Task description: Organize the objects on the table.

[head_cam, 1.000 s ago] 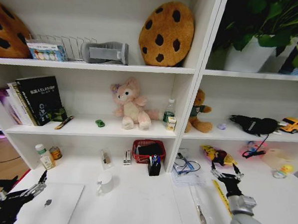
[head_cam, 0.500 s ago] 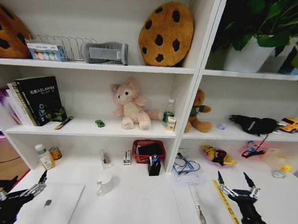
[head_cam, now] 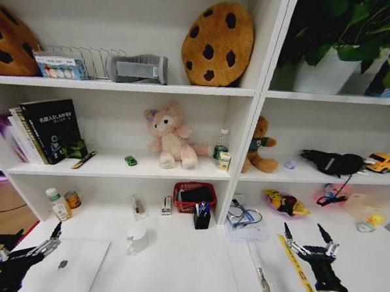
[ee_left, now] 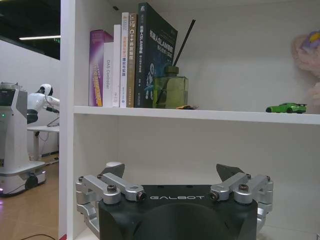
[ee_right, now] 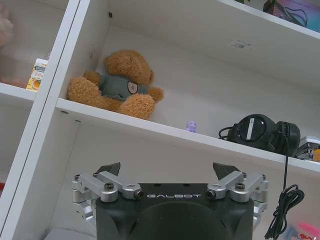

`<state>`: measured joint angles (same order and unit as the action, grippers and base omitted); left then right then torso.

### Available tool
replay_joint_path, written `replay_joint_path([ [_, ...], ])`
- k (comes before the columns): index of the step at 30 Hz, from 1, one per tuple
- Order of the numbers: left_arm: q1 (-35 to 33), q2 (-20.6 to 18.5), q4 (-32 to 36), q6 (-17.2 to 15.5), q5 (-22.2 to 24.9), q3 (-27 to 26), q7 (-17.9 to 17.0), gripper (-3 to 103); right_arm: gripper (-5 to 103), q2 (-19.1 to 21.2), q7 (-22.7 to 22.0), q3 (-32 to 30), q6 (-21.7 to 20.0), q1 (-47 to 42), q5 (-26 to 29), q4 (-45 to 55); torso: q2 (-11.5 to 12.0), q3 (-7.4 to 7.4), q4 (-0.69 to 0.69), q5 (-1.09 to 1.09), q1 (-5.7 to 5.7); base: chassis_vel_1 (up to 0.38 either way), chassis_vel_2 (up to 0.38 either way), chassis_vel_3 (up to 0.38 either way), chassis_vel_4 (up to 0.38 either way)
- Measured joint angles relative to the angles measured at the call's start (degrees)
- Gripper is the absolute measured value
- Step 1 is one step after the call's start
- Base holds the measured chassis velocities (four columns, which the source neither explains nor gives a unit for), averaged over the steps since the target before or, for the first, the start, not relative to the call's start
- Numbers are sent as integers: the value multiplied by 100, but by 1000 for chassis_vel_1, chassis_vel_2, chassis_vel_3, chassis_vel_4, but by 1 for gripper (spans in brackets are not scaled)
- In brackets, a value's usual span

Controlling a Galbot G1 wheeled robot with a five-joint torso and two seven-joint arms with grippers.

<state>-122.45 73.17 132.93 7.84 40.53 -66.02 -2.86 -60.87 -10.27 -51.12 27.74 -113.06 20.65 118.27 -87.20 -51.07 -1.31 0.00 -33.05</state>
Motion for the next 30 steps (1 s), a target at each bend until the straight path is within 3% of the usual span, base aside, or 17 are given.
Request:
replay_joint_path([
  [10, 0, 0, 0, 0, 0, 0, 0, 100, 100, 1, -4, 5, -6, 9, 4, -9, 0, 0, 0, 1, 0, 8, 16, -6, -10],
  [30, 0, 0, 0, 0, 0, 0, 0, 100, 100, 2, -11, 11, -11, 14, 9, -15, 0, 0, 0, 0, 2, 105, 107, -119, -100],
])
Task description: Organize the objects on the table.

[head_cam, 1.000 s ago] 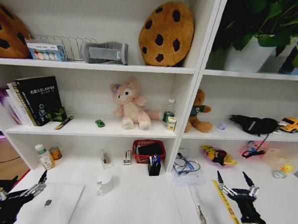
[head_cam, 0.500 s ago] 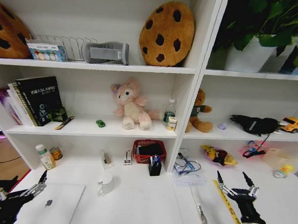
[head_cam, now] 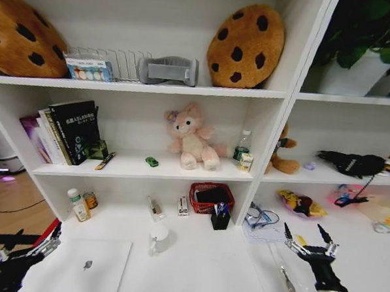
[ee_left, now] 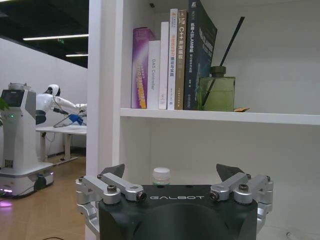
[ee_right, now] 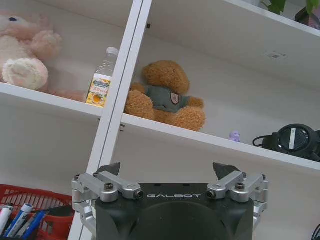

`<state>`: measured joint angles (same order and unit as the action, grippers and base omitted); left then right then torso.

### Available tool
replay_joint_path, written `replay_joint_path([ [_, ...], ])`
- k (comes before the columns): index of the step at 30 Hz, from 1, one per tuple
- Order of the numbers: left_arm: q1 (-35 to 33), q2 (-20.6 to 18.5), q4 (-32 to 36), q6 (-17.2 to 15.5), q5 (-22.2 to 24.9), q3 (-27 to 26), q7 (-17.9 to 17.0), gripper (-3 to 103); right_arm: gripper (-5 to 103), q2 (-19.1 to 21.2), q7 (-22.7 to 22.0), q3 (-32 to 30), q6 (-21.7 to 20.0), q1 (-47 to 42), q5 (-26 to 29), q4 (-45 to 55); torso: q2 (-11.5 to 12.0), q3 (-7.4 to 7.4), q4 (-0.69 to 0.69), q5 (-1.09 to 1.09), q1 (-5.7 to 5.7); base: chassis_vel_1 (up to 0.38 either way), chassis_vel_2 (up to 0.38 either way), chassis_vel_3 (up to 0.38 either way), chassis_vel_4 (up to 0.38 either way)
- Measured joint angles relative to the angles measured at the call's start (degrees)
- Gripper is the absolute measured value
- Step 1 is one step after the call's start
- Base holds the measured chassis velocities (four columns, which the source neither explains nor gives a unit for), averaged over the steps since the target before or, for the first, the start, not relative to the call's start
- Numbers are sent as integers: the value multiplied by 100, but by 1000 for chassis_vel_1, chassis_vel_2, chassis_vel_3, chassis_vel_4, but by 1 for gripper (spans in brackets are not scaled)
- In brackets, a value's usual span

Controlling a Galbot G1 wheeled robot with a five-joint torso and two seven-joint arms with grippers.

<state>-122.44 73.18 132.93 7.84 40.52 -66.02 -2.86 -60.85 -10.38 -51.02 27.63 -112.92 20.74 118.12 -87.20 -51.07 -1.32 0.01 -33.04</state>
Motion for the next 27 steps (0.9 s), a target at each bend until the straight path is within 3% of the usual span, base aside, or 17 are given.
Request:
replay_joint_path([
  [27, 0, 0, 0, 0, 0, 0, 0, 100, 100, 0, -1, 2, 0, 1, 0, -1, 0, 0, 1, 0, -1, 136, 142, -142, -138],
])
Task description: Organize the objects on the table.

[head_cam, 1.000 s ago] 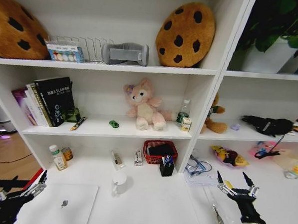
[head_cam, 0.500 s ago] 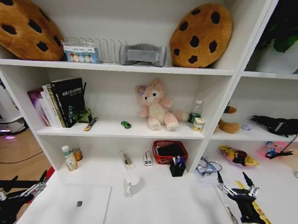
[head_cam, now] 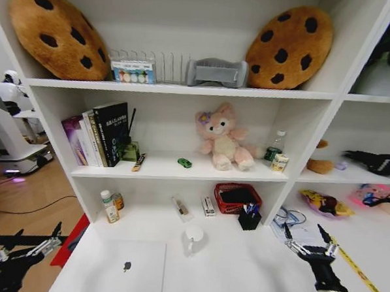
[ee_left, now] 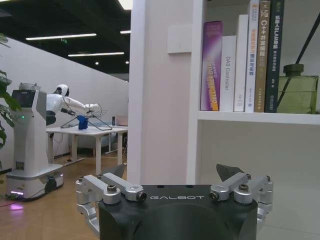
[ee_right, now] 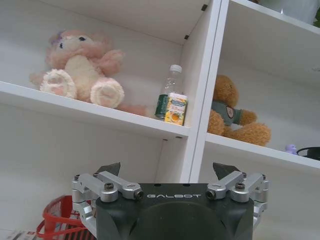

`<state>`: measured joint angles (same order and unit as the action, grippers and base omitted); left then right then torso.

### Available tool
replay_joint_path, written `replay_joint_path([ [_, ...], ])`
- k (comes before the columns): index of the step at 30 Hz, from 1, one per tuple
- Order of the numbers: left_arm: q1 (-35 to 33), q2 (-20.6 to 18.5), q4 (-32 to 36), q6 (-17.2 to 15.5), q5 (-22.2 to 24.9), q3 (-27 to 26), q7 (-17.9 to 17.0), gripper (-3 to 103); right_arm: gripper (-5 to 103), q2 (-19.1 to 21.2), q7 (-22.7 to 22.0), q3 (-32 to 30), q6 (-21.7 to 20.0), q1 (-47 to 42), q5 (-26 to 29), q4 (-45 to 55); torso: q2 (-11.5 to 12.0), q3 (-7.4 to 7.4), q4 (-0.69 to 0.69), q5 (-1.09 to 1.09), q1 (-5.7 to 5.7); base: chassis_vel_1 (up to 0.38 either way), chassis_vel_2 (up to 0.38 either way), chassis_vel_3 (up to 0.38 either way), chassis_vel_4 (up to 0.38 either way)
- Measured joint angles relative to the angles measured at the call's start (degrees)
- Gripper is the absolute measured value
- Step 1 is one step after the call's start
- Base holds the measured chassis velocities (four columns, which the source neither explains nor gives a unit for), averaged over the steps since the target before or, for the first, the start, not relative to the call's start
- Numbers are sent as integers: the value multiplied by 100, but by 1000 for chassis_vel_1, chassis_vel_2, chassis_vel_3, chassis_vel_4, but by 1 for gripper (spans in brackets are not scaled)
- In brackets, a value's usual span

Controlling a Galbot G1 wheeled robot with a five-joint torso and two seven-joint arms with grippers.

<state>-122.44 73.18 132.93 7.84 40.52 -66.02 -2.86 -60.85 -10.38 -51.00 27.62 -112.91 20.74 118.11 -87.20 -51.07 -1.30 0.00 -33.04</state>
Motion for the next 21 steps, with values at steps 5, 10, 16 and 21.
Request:
replay_joint_path([
  [5, 0, 0, 0, 0, 0, 0, 0, 100, 100, 0, 0, 0, 0, 0, 0, 0, 0, 0, -1, -1, -1, 142, 141, -140, -135],
  [10, 0, 0, 0, 0, 0, 0, -1, 100, 100, 0, 0, 0, 0, 0, 0, 0, -1, 0, -2, -1, -1, 73, 85, -95, -94],
  [16, 0, 0, 0, 0, 0, 0, 0, 100, 100, 0, 0, 0, 0, 0, 0, 0, 0, 0, -1, 1, -1, -7, -5, 4, 10],
  [21, 0, 0, 0, 0, 0, 0, 0, 100, 100, 1, 0, 0, 0, 0, 0, 0, 1, 0, -1, 0, -2, 0, 0, 0, 0],
])
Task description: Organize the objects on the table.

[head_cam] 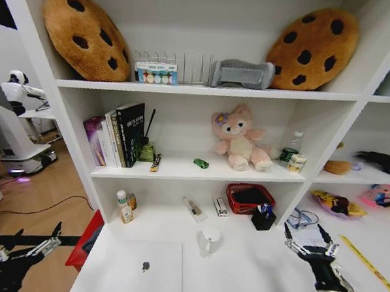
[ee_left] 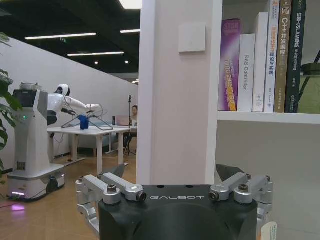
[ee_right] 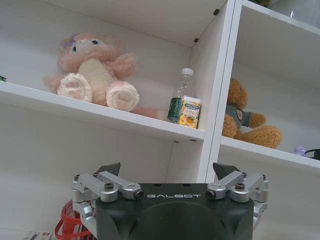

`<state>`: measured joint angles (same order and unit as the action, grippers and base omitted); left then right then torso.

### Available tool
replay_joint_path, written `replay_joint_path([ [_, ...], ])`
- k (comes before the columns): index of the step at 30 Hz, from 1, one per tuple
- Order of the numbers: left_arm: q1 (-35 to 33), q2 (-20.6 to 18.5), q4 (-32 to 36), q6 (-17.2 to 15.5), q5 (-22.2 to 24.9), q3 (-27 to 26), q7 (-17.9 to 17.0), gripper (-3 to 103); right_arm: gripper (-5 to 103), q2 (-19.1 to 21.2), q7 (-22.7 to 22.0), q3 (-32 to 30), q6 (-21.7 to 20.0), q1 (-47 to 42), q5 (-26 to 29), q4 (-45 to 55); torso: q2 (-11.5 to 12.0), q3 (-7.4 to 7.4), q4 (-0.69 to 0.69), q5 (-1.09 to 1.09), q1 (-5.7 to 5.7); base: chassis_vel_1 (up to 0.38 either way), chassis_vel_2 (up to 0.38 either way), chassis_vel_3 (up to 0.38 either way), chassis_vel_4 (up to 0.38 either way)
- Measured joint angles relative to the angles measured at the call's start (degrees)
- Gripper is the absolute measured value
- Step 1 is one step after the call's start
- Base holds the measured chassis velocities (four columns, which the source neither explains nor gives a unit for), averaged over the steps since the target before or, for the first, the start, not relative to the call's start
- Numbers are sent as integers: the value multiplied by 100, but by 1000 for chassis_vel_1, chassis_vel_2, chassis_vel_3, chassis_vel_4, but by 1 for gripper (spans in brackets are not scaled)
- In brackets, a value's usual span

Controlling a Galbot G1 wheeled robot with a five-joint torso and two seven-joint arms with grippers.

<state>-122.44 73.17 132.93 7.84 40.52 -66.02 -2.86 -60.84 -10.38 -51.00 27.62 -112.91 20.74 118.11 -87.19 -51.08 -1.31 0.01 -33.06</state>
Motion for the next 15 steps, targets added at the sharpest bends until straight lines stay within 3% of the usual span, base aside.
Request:
replay_joint_path([
  [9, 0, 0, 0, 0, 0, 0, 0, 100, 100, 0, 0, 0, 0, 1, 0, 0, 0, 0, 0, -2, 0, 81, -74, -91, 83],
  [15, 0, 0, 0, 1, 0, 0, 0, 100, 100, 0, 0, 0, 0, 1, 0, 0, 0, 0, 1, -2, 1, 194, -207, -193, 197],
])
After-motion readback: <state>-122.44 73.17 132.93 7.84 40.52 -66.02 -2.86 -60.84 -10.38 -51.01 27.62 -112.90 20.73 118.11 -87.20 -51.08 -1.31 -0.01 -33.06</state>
